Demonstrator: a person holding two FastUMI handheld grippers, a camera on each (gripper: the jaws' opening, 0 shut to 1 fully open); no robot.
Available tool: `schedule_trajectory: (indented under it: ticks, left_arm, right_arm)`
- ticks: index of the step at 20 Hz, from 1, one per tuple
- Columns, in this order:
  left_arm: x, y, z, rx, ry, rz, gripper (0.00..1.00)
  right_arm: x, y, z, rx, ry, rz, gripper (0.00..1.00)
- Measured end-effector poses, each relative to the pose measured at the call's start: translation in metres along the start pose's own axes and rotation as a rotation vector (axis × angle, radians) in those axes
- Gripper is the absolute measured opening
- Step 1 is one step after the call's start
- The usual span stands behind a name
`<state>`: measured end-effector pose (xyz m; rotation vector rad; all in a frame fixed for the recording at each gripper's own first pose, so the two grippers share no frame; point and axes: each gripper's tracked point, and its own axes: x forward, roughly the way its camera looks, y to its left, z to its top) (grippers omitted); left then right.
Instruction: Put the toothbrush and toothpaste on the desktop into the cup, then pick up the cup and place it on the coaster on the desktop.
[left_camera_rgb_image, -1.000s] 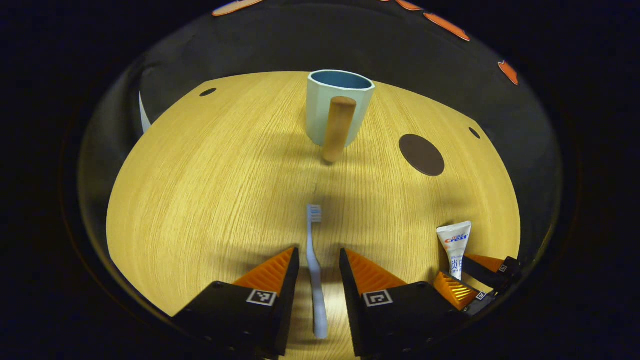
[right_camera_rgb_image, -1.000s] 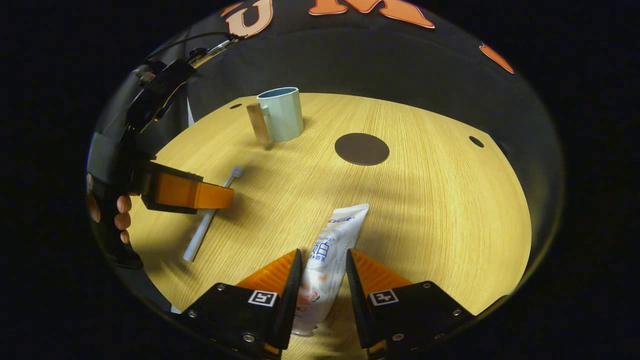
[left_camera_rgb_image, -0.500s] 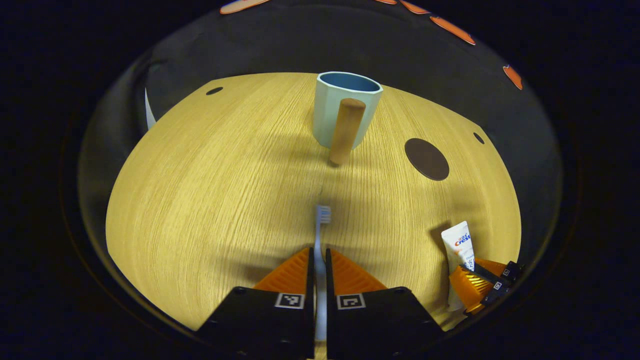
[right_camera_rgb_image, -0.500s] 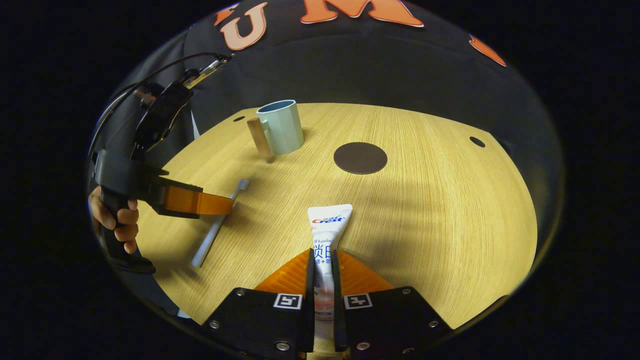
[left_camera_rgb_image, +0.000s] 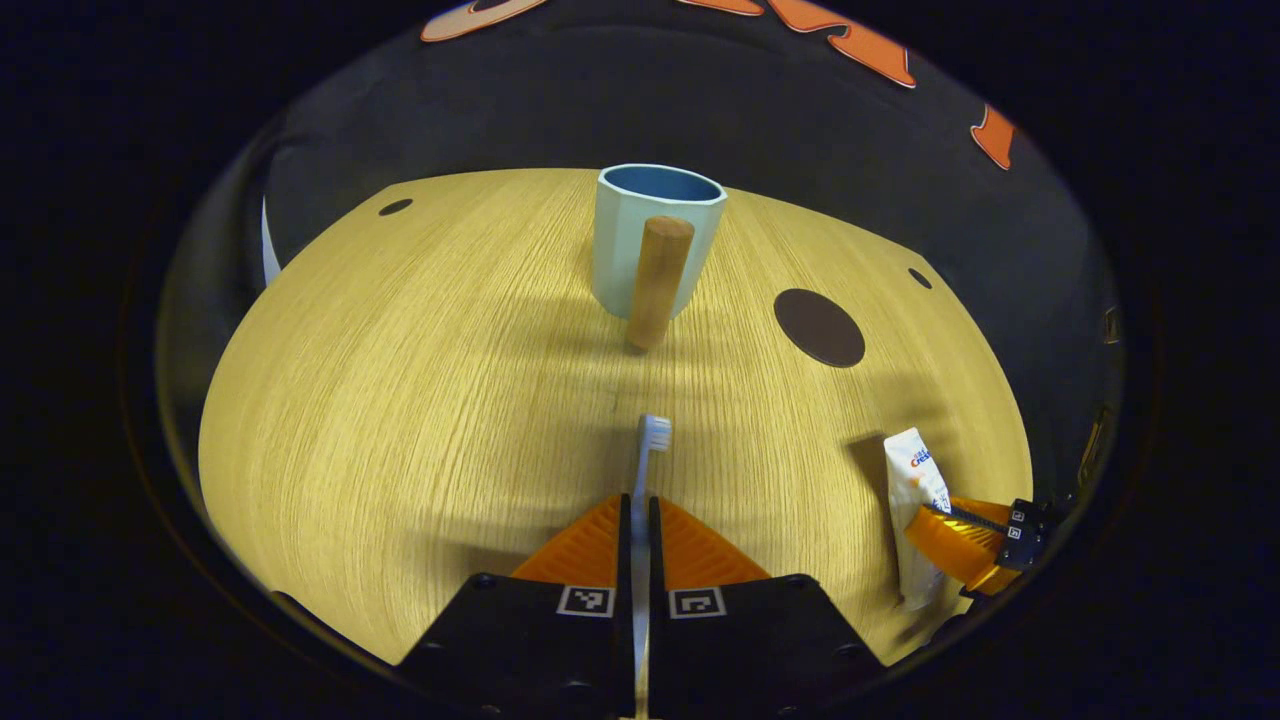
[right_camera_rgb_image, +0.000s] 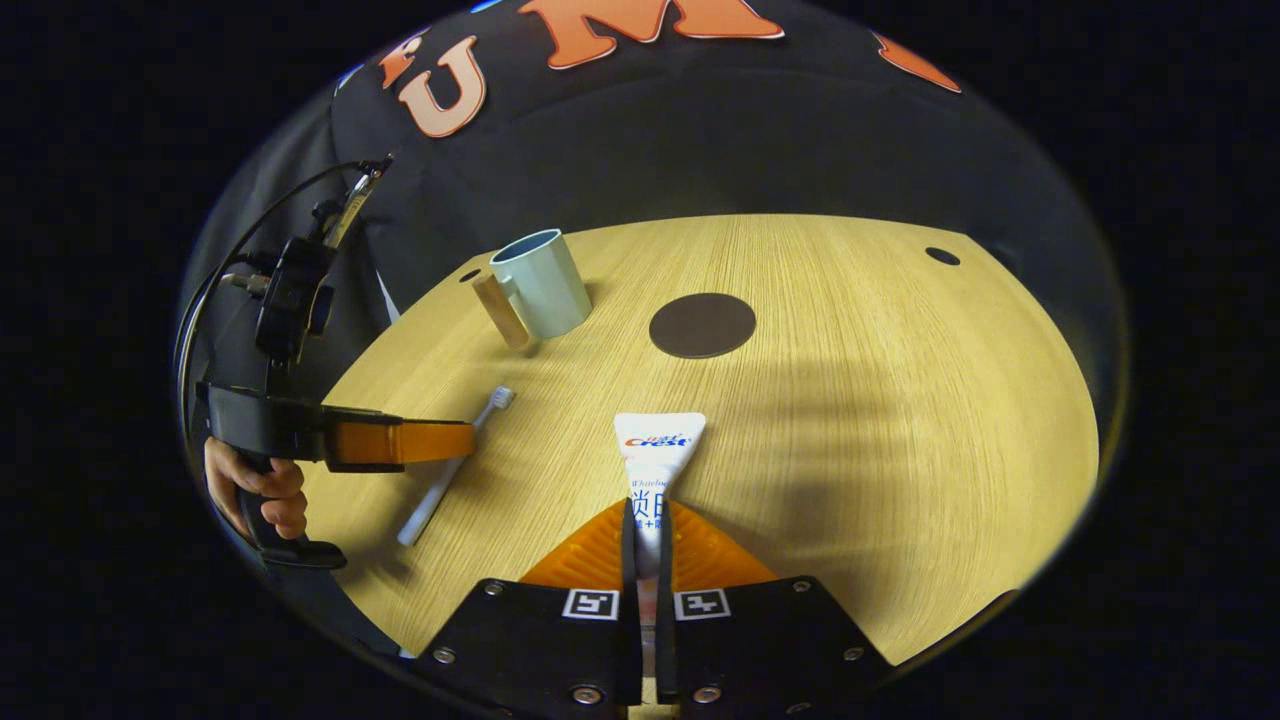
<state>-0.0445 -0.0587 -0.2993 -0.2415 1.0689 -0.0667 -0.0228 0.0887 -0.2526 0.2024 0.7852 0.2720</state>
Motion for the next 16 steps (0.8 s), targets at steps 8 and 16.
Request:
schedule_trajectory:
  ticks: [8,16]
  left_arm:
    - [-0.006,0.018,0.016,-0.01,-0.123,-0.074,0.05]
    - [-0.029,0.052,0.047,0.011,-0.317,-0.139,0.05]
  right_arm:
    - [-0.015,0.006,0.027,-0.048,-0.11,0.017,0.06]
    - [-0.03,0.028,0.073,-0.095,-0.252,0.028,0.06]
